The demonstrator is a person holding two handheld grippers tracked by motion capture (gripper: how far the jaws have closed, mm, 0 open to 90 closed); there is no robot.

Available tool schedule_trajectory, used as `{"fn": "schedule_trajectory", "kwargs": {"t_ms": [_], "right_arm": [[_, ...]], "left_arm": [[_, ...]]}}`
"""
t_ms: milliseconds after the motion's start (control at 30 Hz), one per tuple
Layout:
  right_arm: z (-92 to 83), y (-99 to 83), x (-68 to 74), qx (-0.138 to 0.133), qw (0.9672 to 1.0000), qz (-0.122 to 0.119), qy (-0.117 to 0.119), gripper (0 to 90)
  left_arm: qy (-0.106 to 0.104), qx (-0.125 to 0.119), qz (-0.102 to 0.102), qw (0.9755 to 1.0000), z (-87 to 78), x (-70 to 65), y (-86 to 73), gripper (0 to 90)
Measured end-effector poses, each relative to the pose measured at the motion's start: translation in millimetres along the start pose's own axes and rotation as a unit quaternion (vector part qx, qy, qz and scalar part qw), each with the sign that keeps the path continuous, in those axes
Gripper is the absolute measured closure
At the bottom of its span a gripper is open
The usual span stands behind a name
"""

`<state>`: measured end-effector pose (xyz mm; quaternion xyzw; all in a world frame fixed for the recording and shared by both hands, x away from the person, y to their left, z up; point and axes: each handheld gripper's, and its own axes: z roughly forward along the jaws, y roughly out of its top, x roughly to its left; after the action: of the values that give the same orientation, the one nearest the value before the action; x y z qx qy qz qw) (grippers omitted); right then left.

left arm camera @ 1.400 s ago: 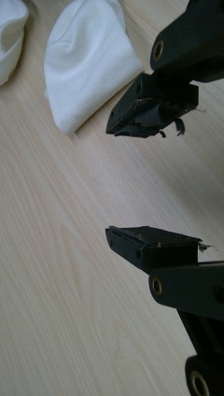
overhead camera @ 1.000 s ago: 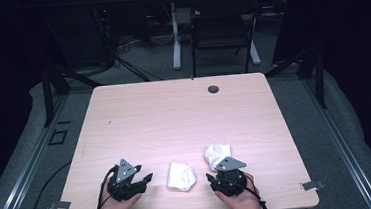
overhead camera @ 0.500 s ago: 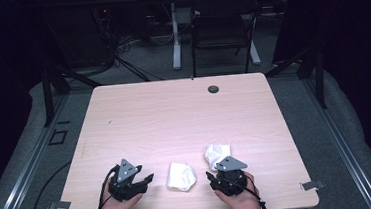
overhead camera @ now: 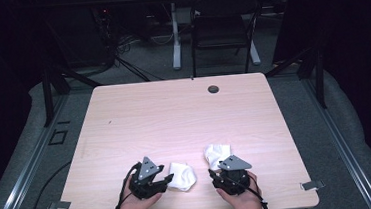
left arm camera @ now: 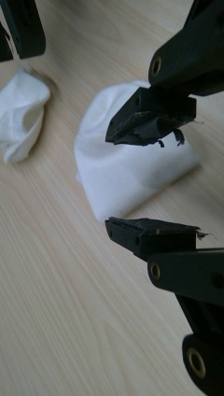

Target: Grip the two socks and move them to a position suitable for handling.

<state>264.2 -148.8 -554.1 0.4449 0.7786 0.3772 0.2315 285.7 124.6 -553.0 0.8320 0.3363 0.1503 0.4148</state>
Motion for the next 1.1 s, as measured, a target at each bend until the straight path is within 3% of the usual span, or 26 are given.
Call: {"fn": "schedule_trajectory", "kwargs": {"t_ms": [333,600,900,1000,1100], "right_arm": [[-1.8,-0.8,-2.2,-0.007,0.9999,0.010,0.002,52.1],[-1.1,-0.7,-2.8,-0.005,0.9999,0.011,0.005,52.3],[-0.1,0.1,0.7,-0.007,0.9999,0.008,0.005,53.9],[-0.6,0.5,1.8,-0.013,0.9999,0.006,0.010,58.3],[0.9,1.6,4.7,-0.015,0.9993,0.011,0.033,68.8]], "left_arm": [[-0.012,0.009,0.002,0.9999,26.2,-17.9,10.7,62.0],[-0.017,0.040,0.009,0.9990,41.6,-25.4,8.0,67.5],[-0.018,0.038,0.013,0.9990,41.0,-25.9,7.1,84.6],[-0.020,0.027,0.008,0.9994,36.4,-24.5,8.7,85.4],[-0.019,0.014,0.007,0.9997,26.1,-21.3,11.1,85.9]]}}
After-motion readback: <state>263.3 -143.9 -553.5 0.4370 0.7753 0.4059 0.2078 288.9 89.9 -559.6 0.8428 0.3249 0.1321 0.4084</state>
